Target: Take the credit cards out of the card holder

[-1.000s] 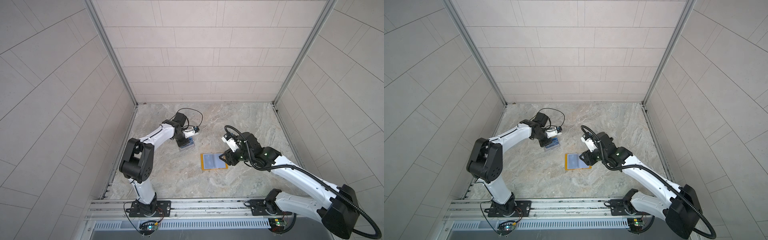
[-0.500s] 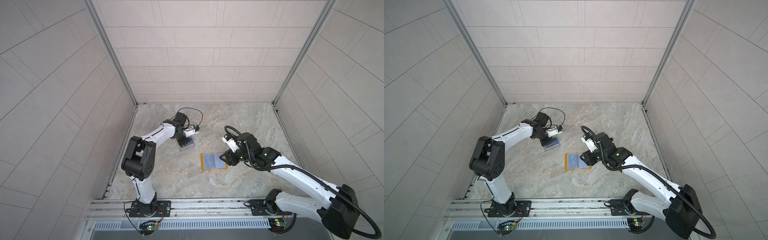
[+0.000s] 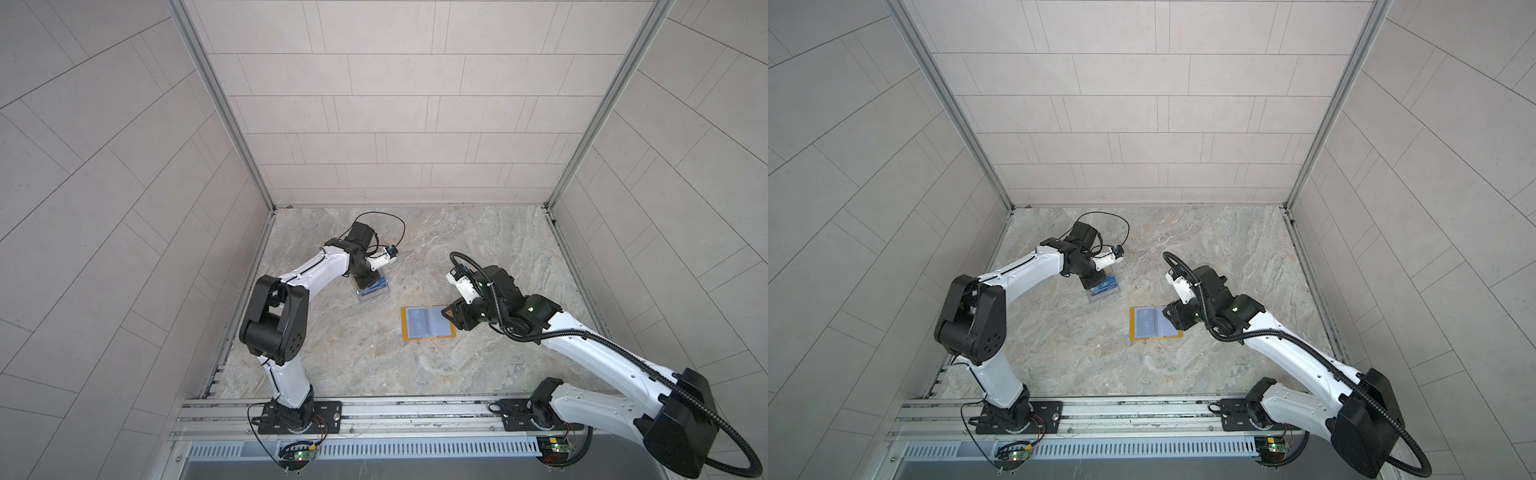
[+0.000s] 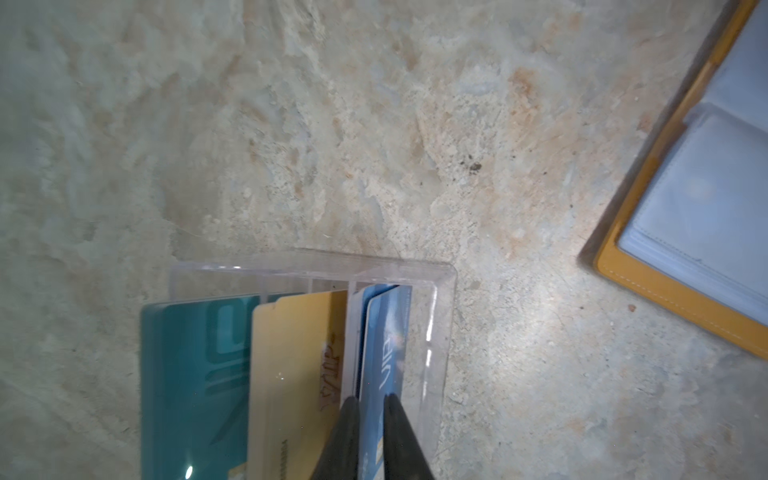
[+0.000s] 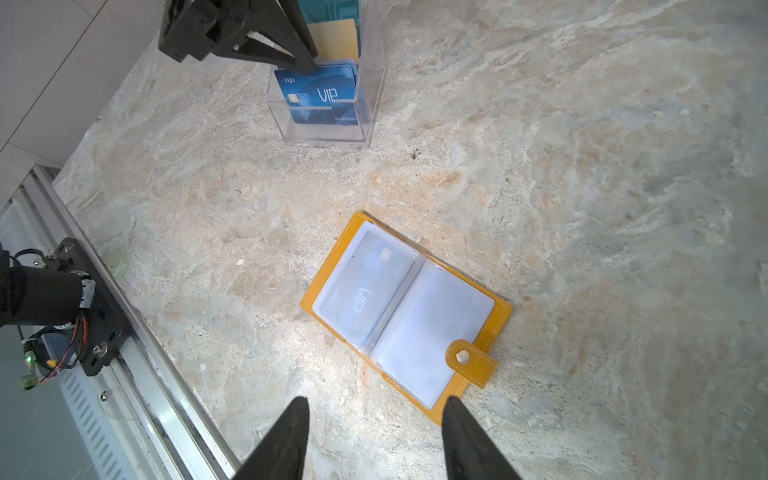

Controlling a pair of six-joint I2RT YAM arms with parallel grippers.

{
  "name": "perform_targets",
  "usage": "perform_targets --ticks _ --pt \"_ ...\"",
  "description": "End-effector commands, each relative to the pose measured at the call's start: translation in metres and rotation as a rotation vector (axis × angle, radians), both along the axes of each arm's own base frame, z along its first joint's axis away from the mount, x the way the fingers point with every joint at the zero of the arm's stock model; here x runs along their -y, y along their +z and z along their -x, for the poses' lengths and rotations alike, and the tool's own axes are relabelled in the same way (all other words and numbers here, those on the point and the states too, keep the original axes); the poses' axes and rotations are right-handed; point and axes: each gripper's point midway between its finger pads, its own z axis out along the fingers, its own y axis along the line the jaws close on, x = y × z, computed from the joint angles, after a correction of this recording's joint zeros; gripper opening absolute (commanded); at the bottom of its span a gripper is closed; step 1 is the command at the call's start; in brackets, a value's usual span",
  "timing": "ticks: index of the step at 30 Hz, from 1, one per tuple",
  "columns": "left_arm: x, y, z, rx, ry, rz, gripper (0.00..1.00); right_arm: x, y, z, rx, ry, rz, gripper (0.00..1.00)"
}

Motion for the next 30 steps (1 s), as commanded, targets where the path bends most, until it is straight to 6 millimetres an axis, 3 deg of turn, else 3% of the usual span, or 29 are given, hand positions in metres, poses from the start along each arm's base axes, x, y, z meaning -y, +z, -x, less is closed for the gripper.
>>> perform_targets --ticks 1,6,10,14,20,27,30 --pt "-0.008 0.023 -0.012 0.106 0.053 0.000 0.19 0.013 -0.010 -0.006 0.007 -0.061 0.052 0.54" --pt "-0.012 0.042 -0.014 0.185 0.110 0.027 0.20 0.017 -0.013 -0.011 0.021 -0.091 0.087 0.54" --pt "-0.032 0.064 -0.015 0.298 0.248 0.025 0.25 0.021 -0.021 -0.014 0.037 -0.117 0.183 0.54" --pt "-0.040 0.078 0.000 0.333 0.341 0.087 0.25 0.001 -0.022 -0.010 0.047 -0.055 0.200 0.55" --pt "-0.037 0.090 0.040 0.382 0.441 0.341 0.26 -0.033 -0.032 -0.004 0.036 0.015 0.230 0.54" --pt "-0.052 0.102 0.076 0.458 0.534 0.503 0.44 -0.073 -0.056 0.007 0.002 0.103 0.267 0.54" --pt "-0.057 0.106 0.084 0.481 0.562 0.556 0.62 -0.083 -0.067 0.009 -0.009 0.111 0.289 0.54"
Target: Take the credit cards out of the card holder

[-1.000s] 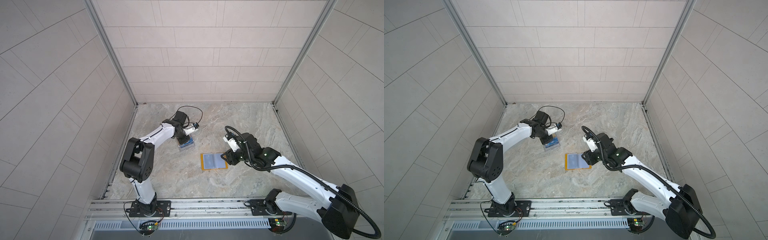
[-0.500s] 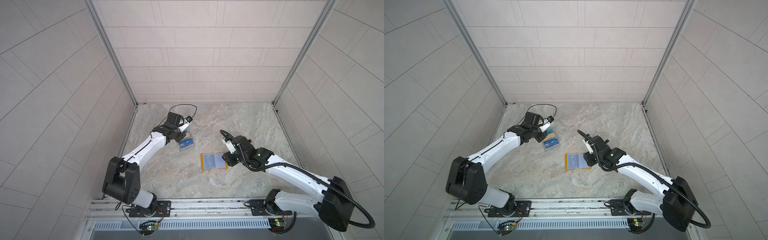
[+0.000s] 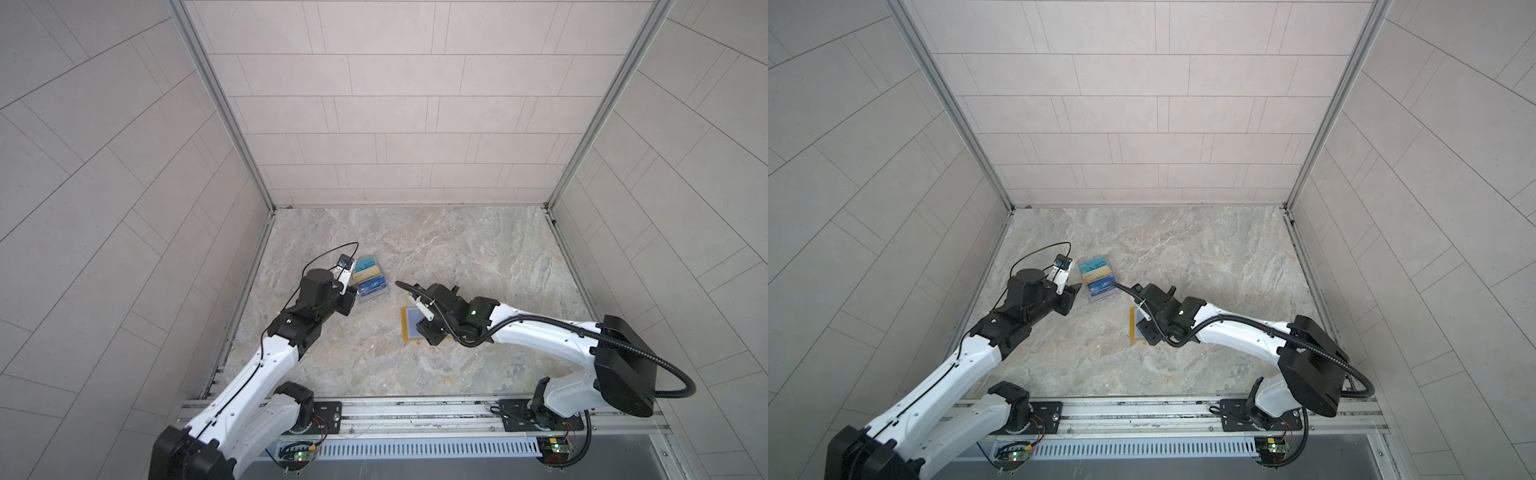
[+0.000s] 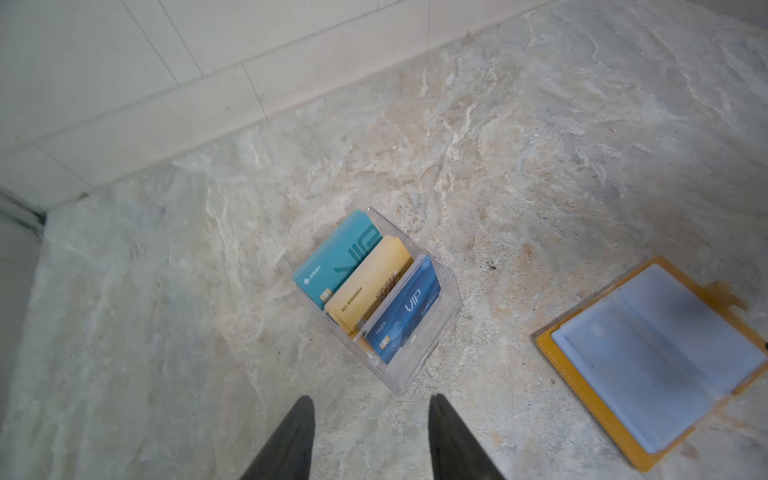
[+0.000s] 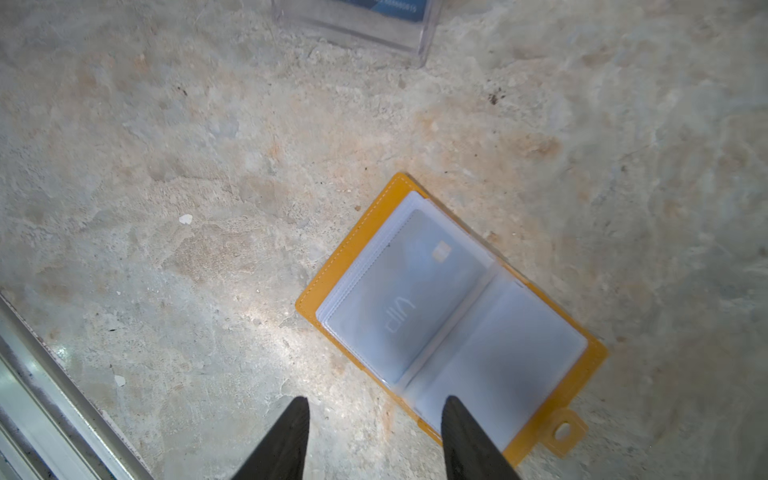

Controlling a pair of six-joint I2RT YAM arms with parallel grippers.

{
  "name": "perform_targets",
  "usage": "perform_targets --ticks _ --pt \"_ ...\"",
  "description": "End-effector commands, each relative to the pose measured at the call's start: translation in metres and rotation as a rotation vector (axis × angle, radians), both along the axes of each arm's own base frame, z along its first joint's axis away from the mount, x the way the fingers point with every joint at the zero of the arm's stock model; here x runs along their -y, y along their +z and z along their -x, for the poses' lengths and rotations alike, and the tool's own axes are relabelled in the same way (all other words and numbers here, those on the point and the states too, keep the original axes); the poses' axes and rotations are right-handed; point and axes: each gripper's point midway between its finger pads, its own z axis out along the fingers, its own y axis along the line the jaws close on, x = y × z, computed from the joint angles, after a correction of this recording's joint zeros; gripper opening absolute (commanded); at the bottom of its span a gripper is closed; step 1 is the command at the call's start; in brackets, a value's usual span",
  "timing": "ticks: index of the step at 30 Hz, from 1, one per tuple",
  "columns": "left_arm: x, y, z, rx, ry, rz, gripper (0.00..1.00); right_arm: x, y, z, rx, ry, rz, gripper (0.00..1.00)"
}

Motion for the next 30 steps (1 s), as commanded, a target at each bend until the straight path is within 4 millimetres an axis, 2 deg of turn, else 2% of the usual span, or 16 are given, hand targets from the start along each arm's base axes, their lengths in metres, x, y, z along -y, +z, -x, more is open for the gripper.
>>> perform_targets --ticks 1,8,12,18,30 --pt "-0.002 0.013 0.003 0.056 0.042 0.112 0.65 -0.010 -0.003 -0.005 0.016 -0.022 0.009 0.54" --pt "-0.007 0.016 0.013 0.098 0.076 0.200 0.83 -0.020 -0.026 -0.002 0.017 -0.005 0.032 0.53" --pt "-0.008 0.013 0.015 0.095 0.086 0.222 0.87 -0.019 -0.039 -0.008 0.025 -0.018 0.072 0.53" --pt "-0.007 0.011 0.016 0.085 0.082 0.226 0.90 -0.019 -0.055 -0.015 0.037 -0.034 0.107 0.53" --pt "-0.007 0.002 0.014 0.059 0.091 0.208 0.91 -0.007 -0.063 -0.021 0.080 -0.094 0.123 0.49"
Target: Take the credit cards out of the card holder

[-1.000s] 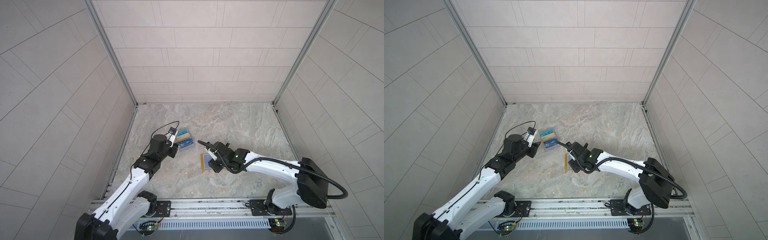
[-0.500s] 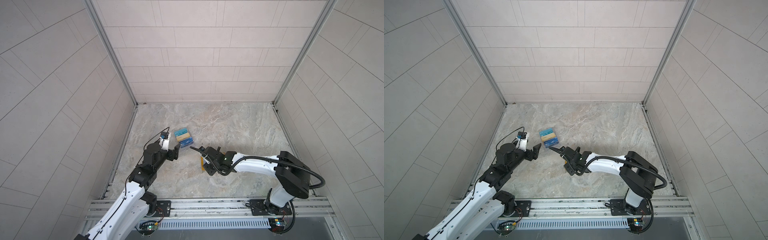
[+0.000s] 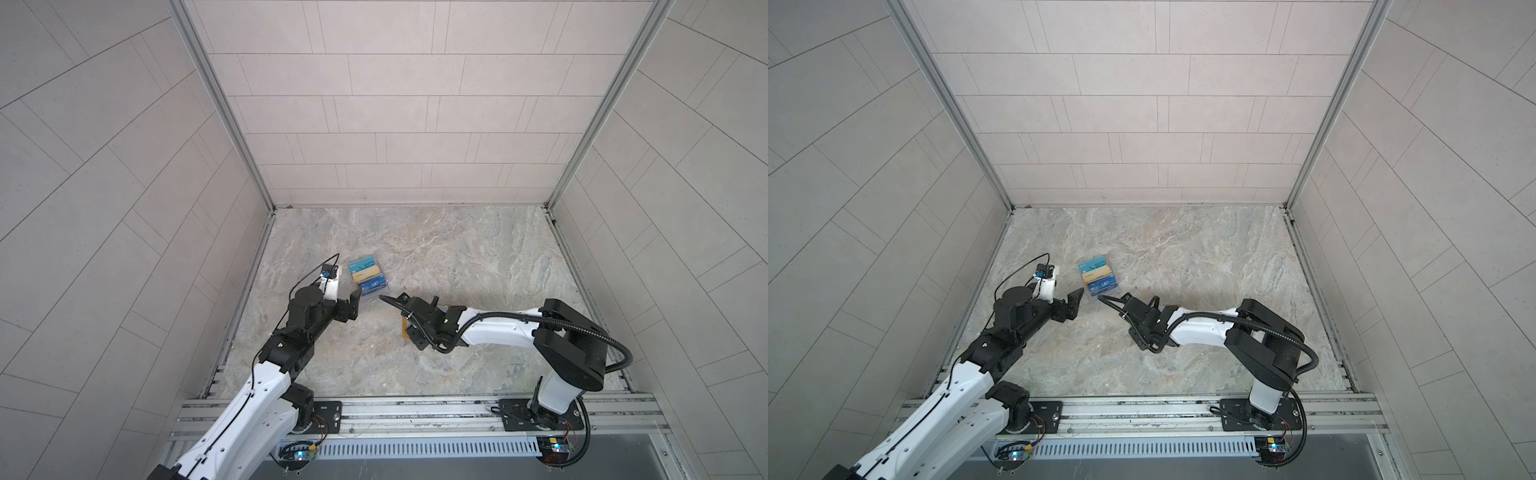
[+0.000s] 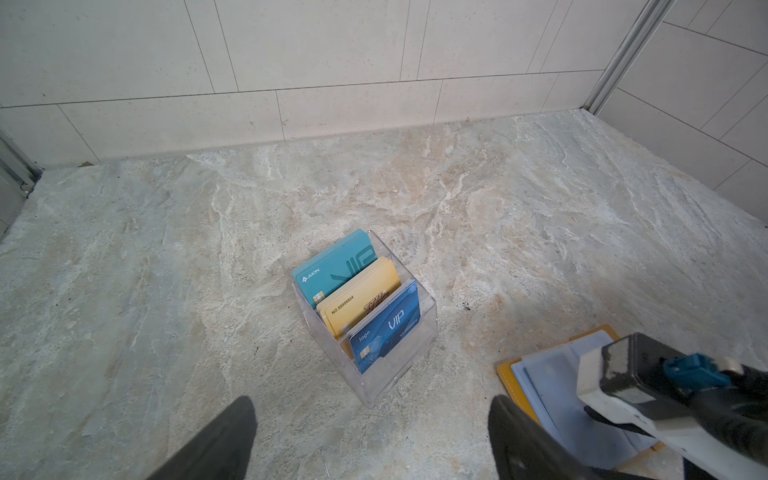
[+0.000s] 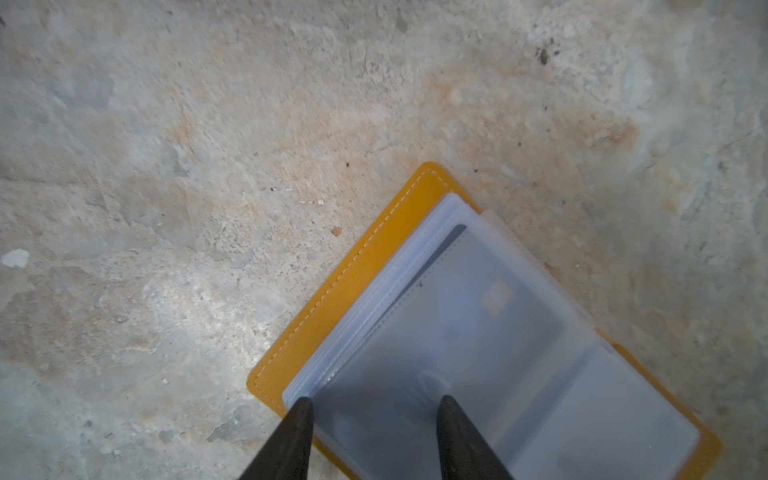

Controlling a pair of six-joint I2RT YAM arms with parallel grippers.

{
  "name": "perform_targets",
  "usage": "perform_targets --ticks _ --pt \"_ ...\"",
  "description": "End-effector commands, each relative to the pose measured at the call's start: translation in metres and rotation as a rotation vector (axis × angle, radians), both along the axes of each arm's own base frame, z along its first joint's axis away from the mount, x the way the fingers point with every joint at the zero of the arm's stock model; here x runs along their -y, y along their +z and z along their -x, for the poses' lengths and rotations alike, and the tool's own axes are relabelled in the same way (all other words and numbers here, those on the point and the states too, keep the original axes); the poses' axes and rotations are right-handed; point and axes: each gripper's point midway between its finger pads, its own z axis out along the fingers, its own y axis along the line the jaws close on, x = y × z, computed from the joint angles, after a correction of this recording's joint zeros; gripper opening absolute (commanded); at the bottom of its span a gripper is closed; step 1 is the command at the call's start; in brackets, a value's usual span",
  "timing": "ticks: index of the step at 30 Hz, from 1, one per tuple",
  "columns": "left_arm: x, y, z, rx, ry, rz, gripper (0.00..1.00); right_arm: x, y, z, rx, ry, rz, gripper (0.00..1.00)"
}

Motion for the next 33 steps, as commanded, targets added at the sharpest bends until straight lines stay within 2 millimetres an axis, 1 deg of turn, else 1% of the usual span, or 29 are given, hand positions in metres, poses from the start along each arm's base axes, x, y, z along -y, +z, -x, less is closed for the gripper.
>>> perform_targets --ticks 1,6,8,10,12,14,17,20,27,33 --pt "0.000 0.001 -0.002 0.008 0.001 0.010 0.91 0.008 -0.005 -0.001 0.015 -0.033 0.024 0.49" --pt "0.001 0.001 -0.001 0.004 -0.005 0.013 0.92 0.009 -0.010 0.000 0.009 -0.037 0.034 0.43" --pt "0.002 0.001 -0.001 0.004 -0.008 0.014 0.92 0.010 -0.010 0.000 0.008 -0.039 0.033 0.39" --pt "0.003 0.002 -0.001 0.003 -0.013 0.015 0.92 0.010 -0.008 0.001 0.008 -0.038 0.026 0.38" --pt "0.003 0.002 -0.001 0.002 -0.016 0.016 0.92 0.008 -0.002 0.002 0.007 -0.034 0.010 0.39" --pt "0.004 0.001 -0.001 0.000 -0.018 0.018 0.92 0.005 0.004 0.001 0.010 -0.033 -0.005 0.42" --pt "0.005 0.001 -0.001 -0.002 -0.025 0.019 0.92 0.001 0.016 -0.002 0.025 -0.034 -0.025 0.46" --pt "0.006 0.000 -0.001 -0.007 -0.031 0.021 0.92 -0.004 0.021 -0.007 0.037 -0.042 -0.034 0.48" --pt "0.008 -0.002 0.000 -0.016 -0.040 0.020 0.92 -0.007 0.012 -0.013 0.034 -0.060 -0.005 0.50" --pt "0.009 -0.003 -0.001 -0.020 -0.044 0.018 0.92 -0.001 0.002 -0.010 0.019 -0.067 0.021 0.49"
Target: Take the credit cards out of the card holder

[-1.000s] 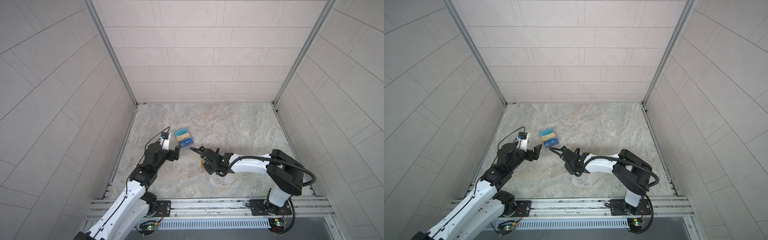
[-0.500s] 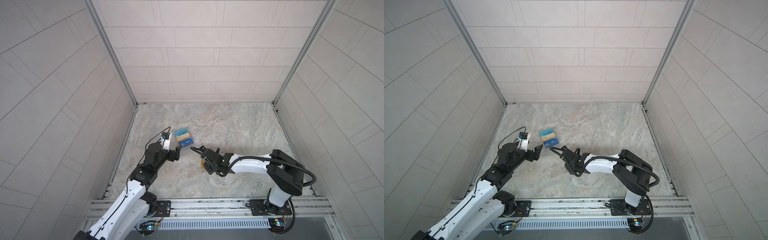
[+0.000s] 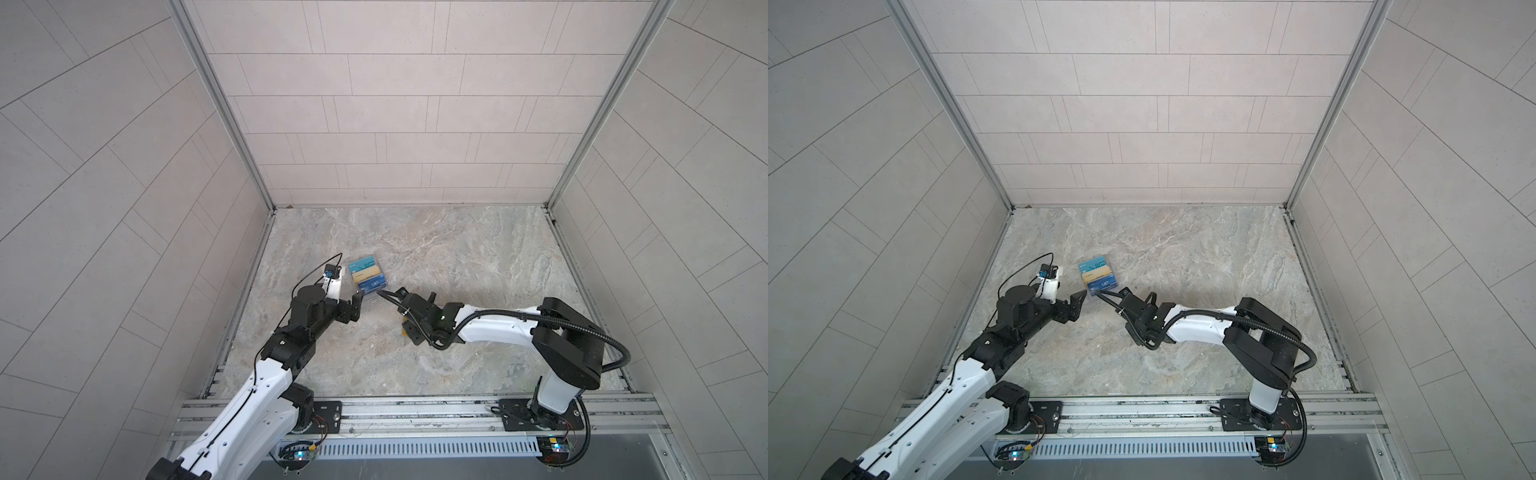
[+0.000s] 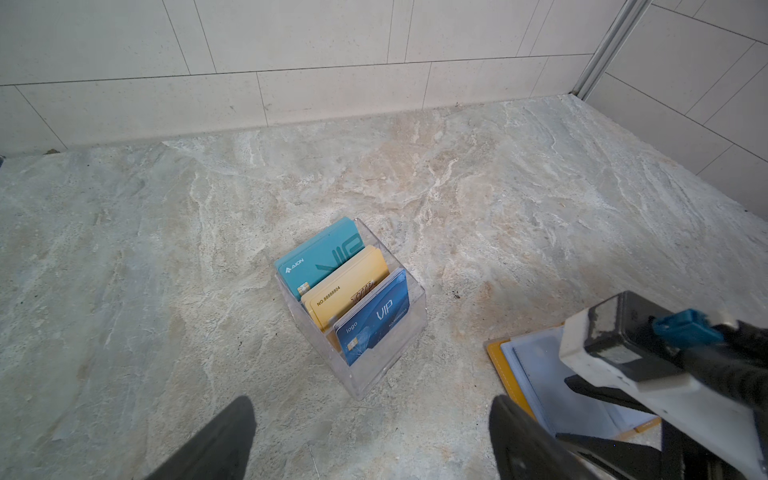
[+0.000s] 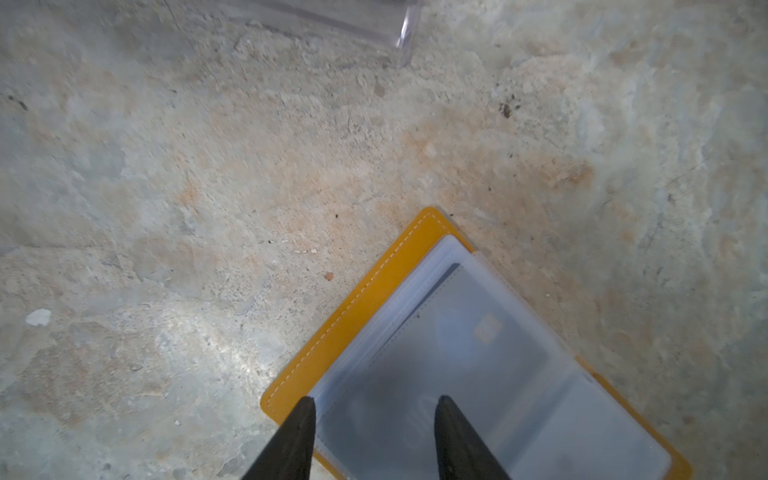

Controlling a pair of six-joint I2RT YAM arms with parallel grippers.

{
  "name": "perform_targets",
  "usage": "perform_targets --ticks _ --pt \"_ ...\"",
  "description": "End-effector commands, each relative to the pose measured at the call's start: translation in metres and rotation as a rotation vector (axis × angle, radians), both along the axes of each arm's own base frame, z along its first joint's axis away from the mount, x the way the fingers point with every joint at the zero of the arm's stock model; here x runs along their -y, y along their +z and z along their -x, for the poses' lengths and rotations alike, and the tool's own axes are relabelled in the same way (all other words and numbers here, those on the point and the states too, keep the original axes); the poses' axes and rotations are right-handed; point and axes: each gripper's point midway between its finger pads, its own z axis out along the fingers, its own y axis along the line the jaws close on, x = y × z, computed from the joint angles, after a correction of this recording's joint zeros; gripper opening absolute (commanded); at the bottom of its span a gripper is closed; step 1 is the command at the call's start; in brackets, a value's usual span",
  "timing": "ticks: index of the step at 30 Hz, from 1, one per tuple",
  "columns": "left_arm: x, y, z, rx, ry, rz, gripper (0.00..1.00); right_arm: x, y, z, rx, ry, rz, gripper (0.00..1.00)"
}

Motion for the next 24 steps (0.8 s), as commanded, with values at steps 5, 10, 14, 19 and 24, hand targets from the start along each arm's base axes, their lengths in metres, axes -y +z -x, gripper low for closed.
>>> perform_targets --ticks 5,10,14,19,24 --pt "0.002 0.005 -0.002 0.012 -0.006 0.012 0.92 0.010 -0.012 0.003 -0.014 -0.030 0.043 0.49" --pt "0.003 0.005 -0.003 0.008 -0.011 0.012 0.92 0.013 -0.017 0.005 -0.024 -0.032 0.056 0.48" --pt "0.004 0.005 -0.003 0.005 -0.017 0.013 0.92 0.017 -0.022 0.009 -0.036 -0.035 0.063 0.44" --pt "0.006 0.003 -0.003 -0.005 -0.026 0.019 0.92 0.024 -0.027 0.012 -0.044 -0.046 0.068 0.33" --pt "0.009 0.002 -0.002 -0.015 -0.045 0.023 0.91 0.031 -0.026 0.014 -0.048 -0.058 0.063 0.21"
